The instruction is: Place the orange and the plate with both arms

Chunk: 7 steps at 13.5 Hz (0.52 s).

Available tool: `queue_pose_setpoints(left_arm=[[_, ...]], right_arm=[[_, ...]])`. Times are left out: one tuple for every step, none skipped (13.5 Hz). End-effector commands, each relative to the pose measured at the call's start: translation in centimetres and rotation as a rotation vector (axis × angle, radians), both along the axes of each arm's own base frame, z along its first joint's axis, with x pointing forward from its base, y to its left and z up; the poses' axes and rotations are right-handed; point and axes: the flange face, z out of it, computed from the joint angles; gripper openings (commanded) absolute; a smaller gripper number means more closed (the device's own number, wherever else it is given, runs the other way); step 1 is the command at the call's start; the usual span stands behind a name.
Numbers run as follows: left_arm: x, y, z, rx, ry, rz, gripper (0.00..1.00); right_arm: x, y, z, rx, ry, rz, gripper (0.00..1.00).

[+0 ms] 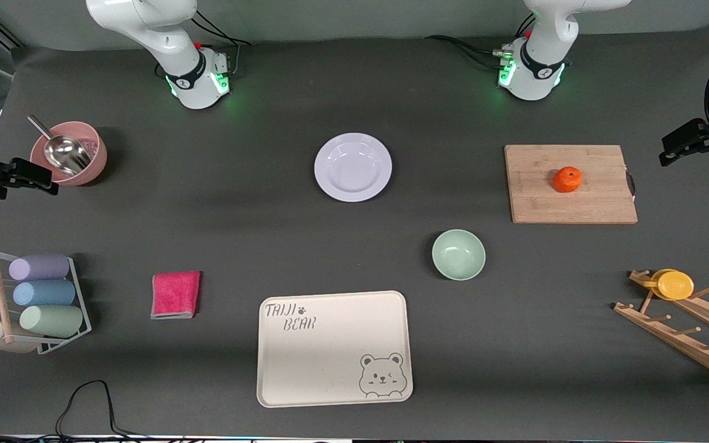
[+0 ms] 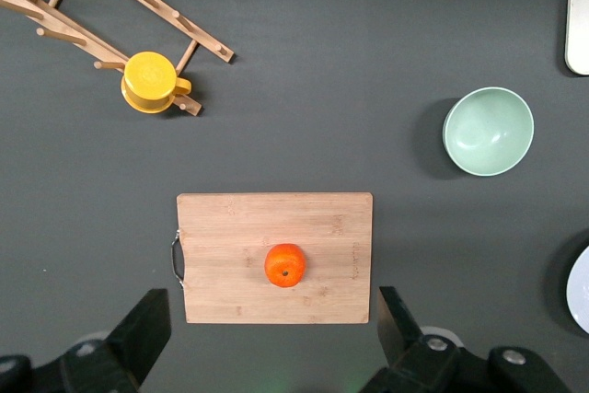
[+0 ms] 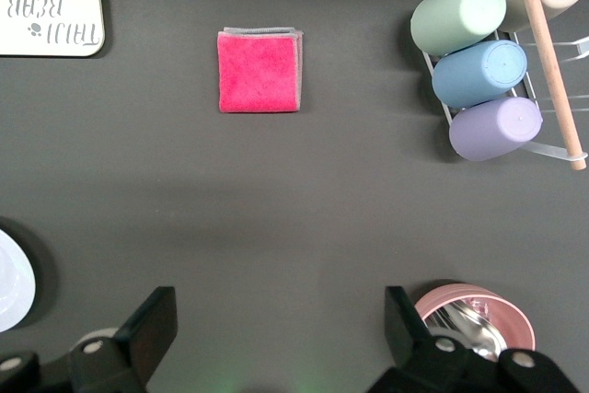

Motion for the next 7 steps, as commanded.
queue_pose_setpoints(left_arm=[[0.0, 0.1, 0.5, -0.002, 0.000, 0.013, 1.00], [0.0, 0.1, 0.4, -0.002, 0.003, 0.013, 1.00], [0.0, 0.1, 0.4, -0.002, 0.003, 0.010, 1.00], [0.0, 0.1, 0.4, -0.002, 0.003, 0.011, 1.00], [0.0, 0.1, 0.4, -0.003, 0.005, 0.010, 1.00], [-0.2, 0.1, 0.0, -0.001, 0.025, 0.008, 1.00], [-0.3, 0.1, -0.6, 0.002, 0.048, 0.004, 1.00]], right_arm=[[-0.7, 0.1, 0.4, 0.012, -0.003, -0.020, 1.00], [-0.7, 0.1, 0.3, 0.012, 0.000, -0.020, 1.00], [-0.7, 0.1, 0.3, 0.012, -0.001, -0.020, 1.00], [-0.7, 0.2, 0.3, 0.012, 0.000, -0.018, 1.00], [-0.7, 0.1, 0.3, 0.012, -0.001, -0.020, 1.00], [-0.7, 0.1, 0.3, 0.012, -0.001, -0.021, 1.00], [-0.7, 0.1, 0.4, 0.011, -0.003, -0.032, 1.00]])
